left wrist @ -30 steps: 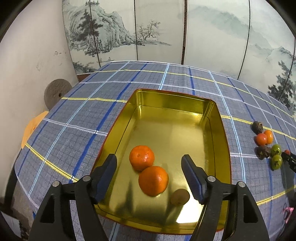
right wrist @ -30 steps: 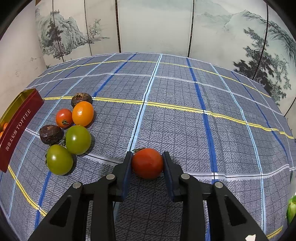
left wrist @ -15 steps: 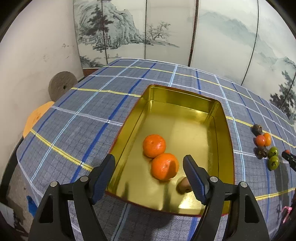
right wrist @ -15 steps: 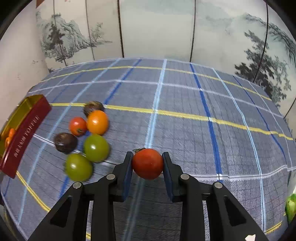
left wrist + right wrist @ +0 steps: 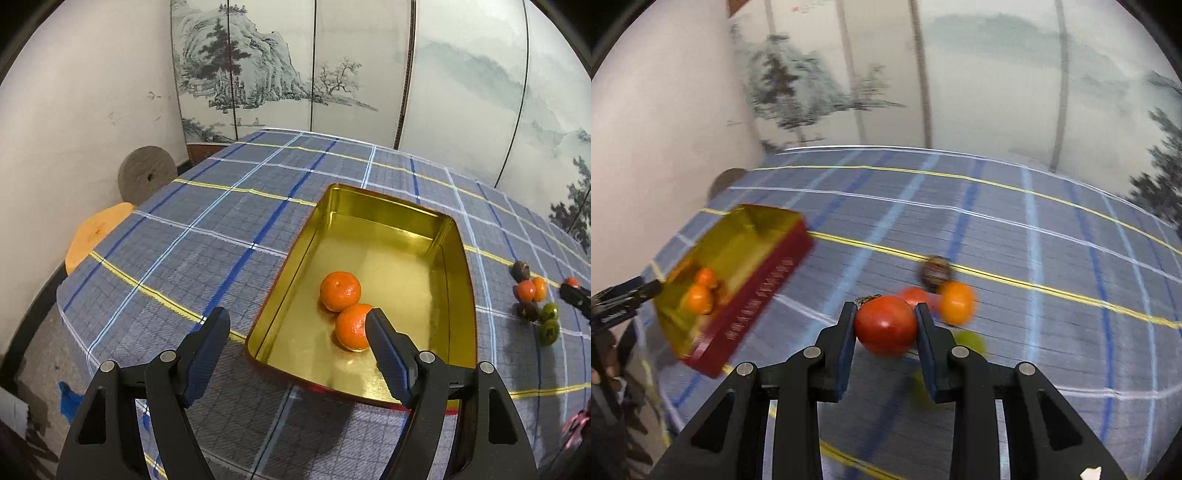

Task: Organize fruits
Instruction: 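Carry the red tomato into the tin and open the right gripper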

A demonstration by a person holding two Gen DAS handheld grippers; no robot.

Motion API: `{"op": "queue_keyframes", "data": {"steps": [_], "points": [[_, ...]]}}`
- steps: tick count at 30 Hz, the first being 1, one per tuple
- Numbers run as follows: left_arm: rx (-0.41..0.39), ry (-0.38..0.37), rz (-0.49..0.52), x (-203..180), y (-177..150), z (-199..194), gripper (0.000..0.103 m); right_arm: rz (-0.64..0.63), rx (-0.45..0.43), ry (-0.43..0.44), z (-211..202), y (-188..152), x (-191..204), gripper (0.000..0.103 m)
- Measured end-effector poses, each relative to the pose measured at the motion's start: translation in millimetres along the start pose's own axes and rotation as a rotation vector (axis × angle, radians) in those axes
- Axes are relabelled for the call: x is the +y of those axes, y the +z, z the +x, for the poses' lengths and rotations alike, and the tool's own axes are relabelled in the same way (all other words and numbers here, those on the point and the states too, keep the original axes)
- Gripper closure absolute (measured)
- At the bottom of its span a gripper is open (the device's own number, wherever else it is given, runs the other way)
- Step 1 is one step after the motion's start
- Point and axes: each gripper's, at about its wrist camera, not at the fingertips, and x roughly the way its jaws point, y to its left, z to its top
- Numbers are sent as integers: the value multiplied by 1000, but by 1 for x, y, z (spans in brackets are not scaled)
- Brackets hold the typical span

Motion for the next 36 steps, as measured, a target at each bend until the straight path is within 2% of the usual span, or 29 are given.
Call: {"op": "queue_keyframes", "data": {"steps": [7,14,22,36], "points": [[12,22,-25,15,-3,0,27,-112,24,148,24,11,74,74],[60,56,-58,28,-11,6,27,-223,57,227,50,13,137,74],[87,59,-108,44,-15,8,27,-273,107,255,74,9,165,74],[103,80,-155,63,-18,11,27,-348,149,237,92,-5,187,74]]}}
